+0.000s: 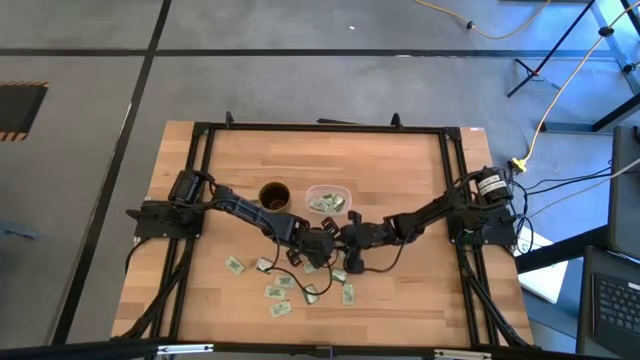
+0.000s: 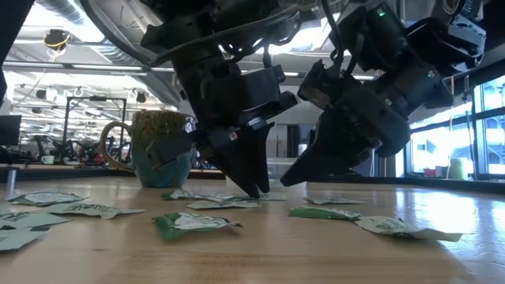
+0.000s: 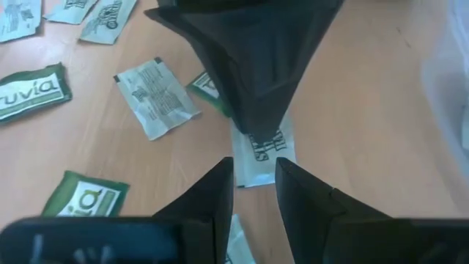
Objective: Pick and place items into bin
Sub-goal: Put the light green stevia pack into the transparent bin
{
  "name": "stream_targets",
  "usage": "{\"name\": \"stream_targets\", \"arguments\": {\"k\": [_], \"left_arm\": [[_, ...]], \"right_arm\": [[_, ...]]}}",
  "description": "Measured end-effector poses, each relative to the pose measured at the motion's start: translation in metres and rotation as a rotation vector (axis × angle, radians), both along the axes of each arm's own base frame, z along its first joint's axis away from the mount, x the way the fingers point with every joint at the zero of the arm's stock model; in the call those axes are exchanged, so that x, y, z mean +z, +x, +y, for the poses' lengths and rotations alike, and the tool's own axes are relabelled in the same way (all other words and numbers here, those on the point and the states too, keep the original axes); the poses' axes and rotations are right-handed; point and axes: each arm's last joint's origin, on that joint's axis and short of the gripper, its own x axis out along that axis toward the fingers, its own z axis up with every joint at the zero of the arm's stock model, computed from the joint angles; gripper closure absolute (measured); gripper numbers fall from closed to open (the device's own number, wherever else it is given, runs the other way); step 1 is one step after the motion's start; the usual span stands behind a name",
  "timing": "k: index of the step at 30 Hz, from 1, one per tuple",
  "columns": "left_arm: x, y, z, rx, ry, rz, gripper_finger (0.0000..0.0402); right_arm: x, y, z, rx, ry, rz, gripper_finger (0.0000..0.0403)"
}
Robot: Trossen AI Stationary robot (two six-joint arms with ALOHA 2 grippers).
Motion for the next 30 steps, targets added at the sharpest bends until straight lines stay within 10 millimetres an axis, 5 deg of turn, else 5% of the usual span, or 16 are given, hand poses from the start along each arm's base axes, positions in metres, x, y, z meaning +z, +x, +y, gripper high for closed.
{"name": "stream_targets", "arguments": {"k": [19, 30], "left_arm": [[-0.004, -0.002, 0.001, 0.01, 0.003, -0.025, 0.0343], [-0.004, -0.001, 0.006, 0.022, 0.001, -0.018, 0.0343]], "right_arm": [[-0.011, 0.001, -0.006, -0.02, -0.006, 0.035, 0.0299], [-0.018, 0.002, -0.007, -0.033, -0.018, 0.05, 0.0346]]}}
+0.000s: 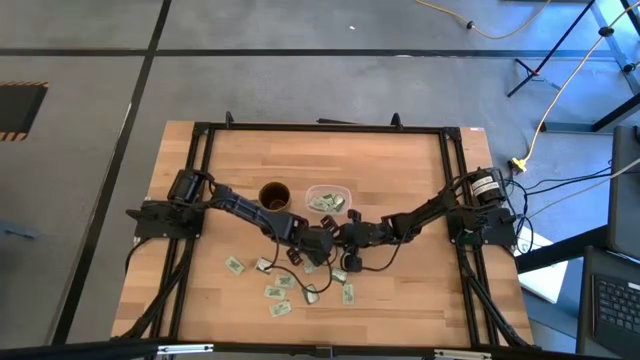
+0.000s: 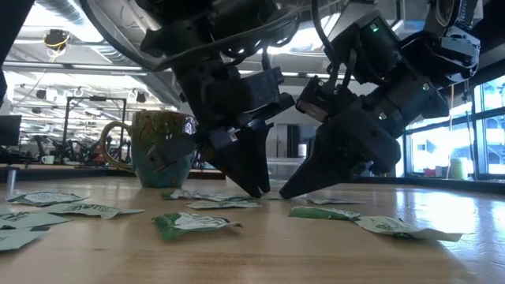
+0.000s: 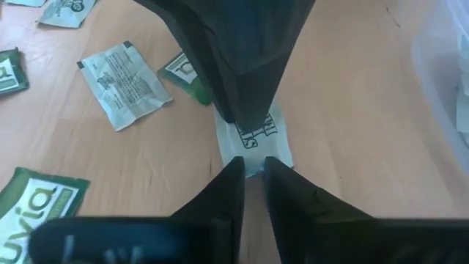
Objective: Pick and place items into bin
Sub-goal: Put the light green stevia pack into the transparent bin
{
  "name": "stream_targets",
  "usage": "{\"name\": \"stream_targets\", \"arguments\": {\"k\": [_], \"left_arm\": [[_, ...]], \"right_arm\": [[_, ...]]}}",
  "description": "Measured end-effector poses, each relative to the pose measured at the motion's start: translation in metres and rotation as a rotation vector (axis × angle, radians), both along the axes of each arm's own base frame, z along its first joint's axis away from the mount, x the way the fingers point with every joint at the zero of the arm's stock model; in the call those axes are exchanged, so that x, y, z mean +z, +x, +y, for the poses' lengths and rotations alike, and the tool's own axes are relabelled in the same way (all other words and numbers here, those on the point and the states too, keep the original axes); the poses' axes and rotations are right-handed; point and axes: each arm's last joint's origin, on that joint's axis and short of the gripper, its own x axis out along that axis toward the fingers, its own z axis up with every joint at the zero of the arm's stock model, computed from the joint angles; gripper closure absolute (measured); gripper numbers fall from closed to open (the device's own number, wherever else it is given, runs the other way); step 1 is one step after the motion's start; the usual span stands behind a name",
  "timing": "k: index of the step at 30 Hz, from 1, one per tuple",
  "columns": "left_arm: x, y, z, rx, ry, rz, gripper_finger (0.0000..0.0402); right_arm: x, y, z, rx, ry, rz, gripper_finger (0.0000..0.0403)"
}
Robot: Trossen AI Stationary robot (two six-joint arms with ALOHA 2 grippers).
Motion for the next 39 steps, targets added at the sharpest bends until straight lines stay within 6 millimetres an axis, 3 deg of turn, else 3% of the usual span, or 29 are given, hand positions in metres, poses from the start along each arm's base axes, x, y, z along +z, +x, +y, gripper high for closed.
{"name": "stream_targets", "arguments": {"k": [10, 21, 33, 39], "left_arm": [[0.0, 0.001, 0.003, 0.013, 0.002, -0.003, 0.0343], [0.001, 0.002, 0.003, 0.044, 0.01, -0.011, 0.0341], [0.013, -0.002, 0.004, 0.079, -0.032, -0.022, 0.0287], [0.011, -0.002, 0.008, 0.09, -0.09, -0.019, 0.0282]], "right_arm": [[-0.001, 0.0, -0.002, -0.017, 0.015, 0.011, 0.0398], [0.005, -0.001, -0.002, -0.009, 0.032, 0.002, 0.0401], [0.006, -0.001, -0.002, -0.022, 0.043, 0.003, 0.0403], [0.007, 0.0, -0.002, -0.024, 0.047, -0.016, 0.0392]]}}
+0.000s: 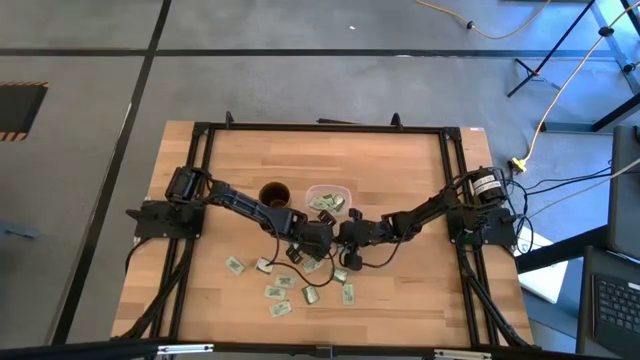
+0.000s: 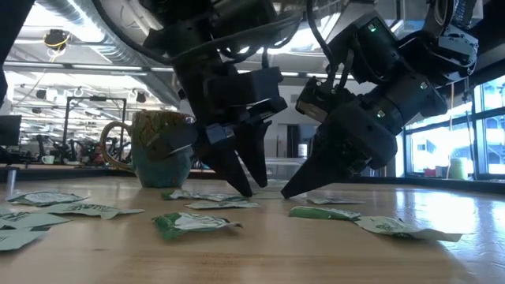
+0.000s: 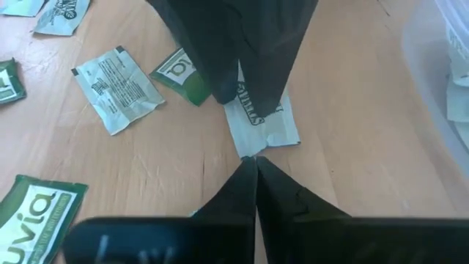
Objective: Pick and place items into bin
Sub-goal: Put the light green stevia pack into the transparent bin
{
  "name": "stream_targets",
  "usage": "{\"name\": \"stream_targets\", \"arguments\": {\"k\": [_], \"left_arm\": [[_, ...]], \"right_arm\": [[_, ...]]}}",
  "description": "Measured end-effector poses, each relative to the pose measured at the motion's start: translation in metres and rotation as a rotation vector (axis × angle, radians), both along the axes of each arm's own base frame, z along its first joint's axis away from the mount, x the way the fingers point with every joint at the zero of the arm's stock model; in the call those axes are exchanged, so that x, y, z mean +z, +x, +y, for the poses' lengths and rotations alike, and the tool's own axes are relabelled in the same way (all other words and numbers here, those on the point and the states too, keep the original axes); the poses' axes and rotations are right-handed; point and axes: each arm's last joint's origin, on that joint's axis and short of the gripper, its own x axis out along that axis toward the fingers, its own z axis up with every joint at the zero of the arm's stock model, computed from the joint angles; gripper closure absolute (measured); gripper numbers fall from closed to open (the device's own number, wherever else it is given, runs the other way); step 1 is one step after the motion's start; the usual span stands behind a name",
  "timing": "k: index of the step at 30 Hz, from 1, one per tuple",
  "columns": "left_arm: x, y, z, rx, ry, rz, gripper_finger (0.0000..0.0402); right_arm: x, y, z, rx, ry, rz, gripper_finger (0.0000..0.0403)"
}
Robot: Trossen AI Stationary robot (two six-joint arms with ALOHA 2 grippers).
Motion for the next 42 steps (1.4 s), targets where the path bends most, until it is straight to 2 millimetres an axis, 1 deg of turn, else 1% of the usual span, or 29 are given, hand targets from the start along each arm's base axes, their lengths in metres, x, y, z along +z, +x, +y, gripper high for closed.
{"name": "stream_targets", "arguments": {"k": [9, 16, 20, 27, 35, 42], "left_arm": [[0.0, -0.001, 0.001, 0.013, 0.045, 0.003, 0.0323], [-0.005, 0.003, 0.006, 0.008, -0.033, 0.01, 0.0356], [-0.005, 0.003, 0.008, 0.011, -0.04, 0.014, 0.0376], [-0.006, 0.003, 0.008, 0.005, -0.049, 0.018, 0.0393], [-0.006, 0.003, 0.008, -0.013, -0.049, 0.017, 0.0394], [-0.006, 0.003, 0.007, -0.014, -0.052, 0.016, 0.0394]], "right_arm": [[0.001, 0.001, 0.0, 0.016, -0.02, -0.015, 0.035], [0.005, 0.004, 0.001, 0.024, -0.027, -0.06, 0.0294], [0.004, 0.003, 0.0, 0.027, -0.035, -0.049, 0.0273], [0.002, 0.002, 0.0, 0.04, -0.086, -0.033, 0.0268], [-0.006, 0.004, 0.001, 0.032, -0.089, -0.038, 0.0267], [-0.007, 0.004, 0.0, 0.012, -0.075, -0.045, 0.0267]]}}
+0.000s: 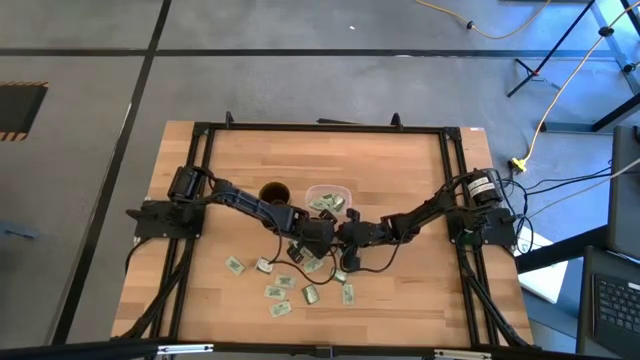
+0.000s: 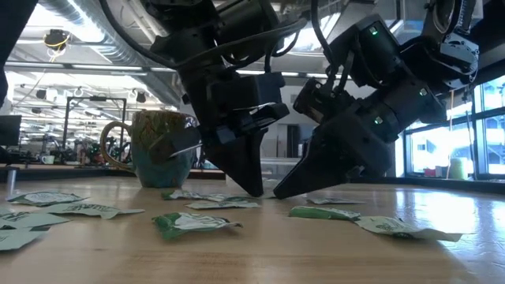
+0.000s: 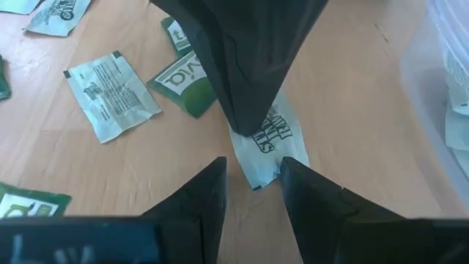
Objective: Pick and place items into bin
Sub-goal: Put the light green stevia pack into the transparent bin
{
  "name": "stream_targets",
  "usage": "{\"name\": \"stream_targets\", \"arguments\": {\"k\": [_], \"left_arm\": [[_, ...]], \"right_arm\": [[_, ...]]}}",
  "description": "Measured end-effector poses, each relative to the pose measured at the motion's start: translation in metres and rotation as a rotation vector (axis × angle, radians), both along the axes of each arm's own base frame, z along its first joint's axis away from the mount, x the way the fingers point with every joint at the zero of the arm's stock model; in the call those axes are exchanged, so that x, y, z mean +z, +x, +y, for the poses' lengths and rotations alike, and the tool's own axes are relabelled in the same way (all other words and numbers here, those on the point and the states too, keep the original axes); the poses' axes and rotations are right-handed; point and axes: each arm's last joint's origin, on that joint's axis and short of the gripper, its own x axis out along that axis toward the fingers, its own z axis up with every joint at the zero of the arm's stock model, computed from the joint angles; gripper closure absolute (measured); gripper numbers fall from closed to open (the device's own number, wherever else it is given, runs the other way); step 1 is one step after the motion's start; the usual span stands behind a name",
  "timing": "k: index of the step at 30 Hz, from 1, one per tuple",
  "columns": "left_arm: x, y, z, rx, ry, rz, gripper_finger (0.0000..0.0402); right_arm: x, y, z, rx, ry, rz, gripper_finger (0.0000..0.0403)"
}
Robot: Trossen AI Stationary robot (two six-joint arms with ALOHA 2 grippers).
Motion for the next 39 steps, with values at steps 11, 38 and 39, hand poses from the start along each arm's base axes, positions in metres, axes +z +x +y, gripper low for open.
{"name": "stream_targets", "arguments": {"k": [11, 38, 39], "left_arm": [[-0.0002, 0.0006, -0.0002, -0.001, -0.003, -0.005, 0.0396], [0.002, 0.0005, 0.0015, 0.026, 0.051, -0.02, 0.035], [0.0036, -0.0001, 0.0016, 0.027, 0.051, -0.021, 0.0345]], "right_arm": [[-0.0009, -0.0002, -0.0021, -0.023, 0.014, 0.013, 0.0337], [-0.0034, -0.0018, -0.0038, -0.053, 0.029, 0.043, 0.0402], [-0.0034, -0.0018, -0.0038, -0.054, 0.028, 0.043, 0.0402]]}}
